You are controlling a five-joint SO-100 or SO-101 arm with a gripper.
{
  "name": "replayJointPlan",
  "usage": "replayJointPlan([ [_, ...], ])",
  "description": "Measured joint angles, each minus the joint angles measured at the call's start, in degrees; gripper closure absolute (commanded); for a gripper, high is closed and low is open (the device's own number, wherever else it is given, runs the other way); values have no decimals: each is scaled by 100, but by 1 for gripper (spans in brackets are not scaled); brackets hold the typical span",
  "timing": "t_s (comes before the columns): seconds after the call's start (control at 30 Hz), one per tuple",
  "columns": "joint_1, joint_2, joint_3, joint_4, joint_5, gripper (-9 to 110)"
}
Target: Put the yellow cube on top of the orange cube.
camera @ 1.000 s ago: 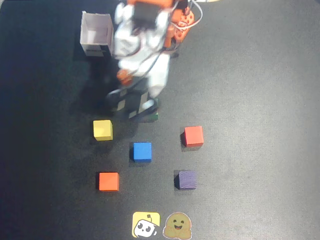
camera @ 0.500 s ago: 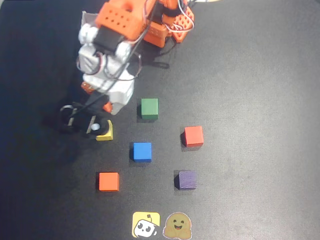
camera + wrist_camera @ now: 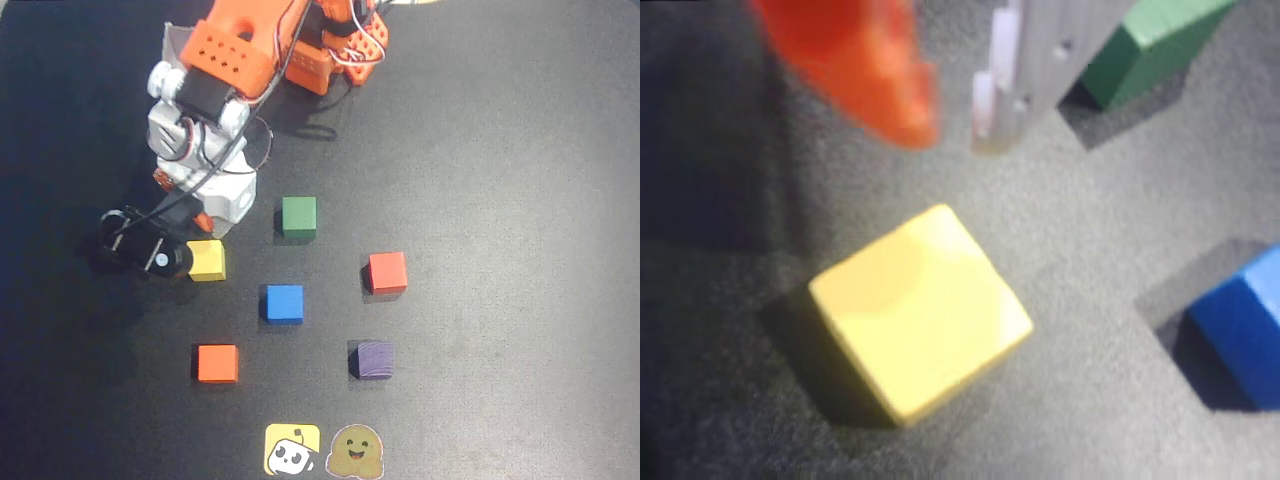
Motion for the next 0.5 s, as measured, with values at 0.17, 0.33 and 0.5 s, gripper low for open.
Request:
replayJointPlan([
  [0.17, -9, -132, 0, -97, 211, 84],
  [0.33, -9, -255, 0, -193, 334, 84],
  [0.5, -9, -281, 0, -185, 923, 84],
])
